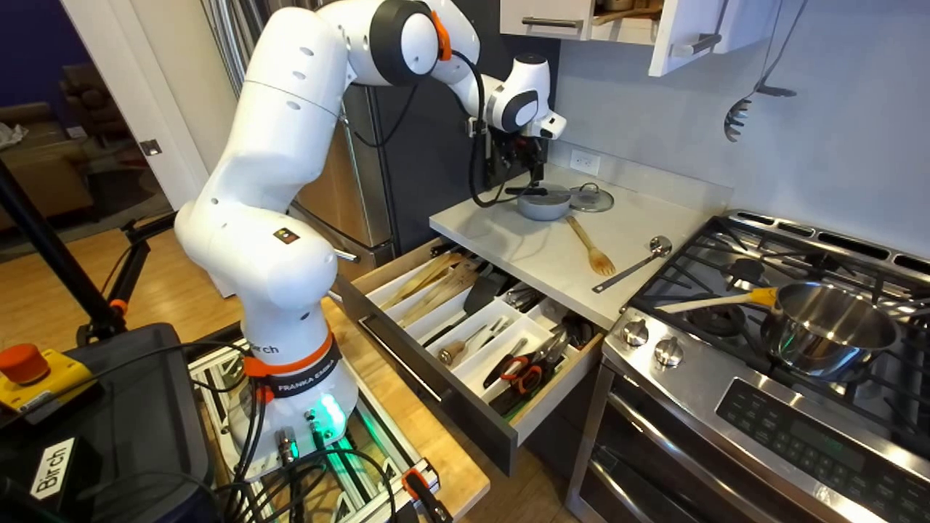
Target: Pick up the cake knife from the open top drawer and put it on the gray bowl
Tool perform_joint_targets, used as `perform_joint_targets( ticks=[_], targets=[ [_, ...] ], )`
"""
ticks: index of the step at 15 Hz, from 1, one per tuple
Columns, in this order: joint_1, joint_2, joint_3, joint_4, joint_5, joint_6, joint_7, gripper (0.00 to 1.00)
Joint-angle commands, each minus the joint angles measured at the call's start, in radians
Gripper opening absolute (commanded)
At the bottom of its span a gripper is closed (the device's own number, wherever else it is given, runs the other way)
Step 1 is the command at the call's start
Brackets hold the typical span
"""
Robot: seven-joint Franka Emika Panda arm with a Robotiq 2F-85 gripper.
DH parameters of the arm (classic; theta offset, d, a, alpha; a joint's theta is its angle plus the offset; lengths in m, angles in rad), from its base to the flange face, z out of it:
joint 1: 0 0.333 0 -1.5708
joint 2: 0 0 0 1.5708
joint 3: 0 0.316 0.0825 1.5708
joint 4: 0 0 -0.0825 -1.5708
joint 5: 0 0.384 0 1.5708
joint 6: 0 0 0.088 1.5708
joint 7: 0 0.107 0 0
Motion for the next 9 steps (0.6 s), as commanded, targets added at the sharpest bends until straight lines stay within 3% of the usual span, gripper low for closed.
perform_joint_targets(
  ticks=[1, 5, 8, 9],
  targets=[
    [0.043, -0.200, -0.035, -0.246, -0.166, -0.034, 0.024, 1.00],
    [0.006, -0.383, 0.007, -0.450, -0.314, 0.001, -0.092, 1.00],
    [-0.077, -0.509, 0.046, -0.604, -0.286, 0.162, -0.285, 1.00],
    [-0.051, -0.400, 0.049, -0.459, -0.304, 0.072, -0.174, 1.00]
  ],
)
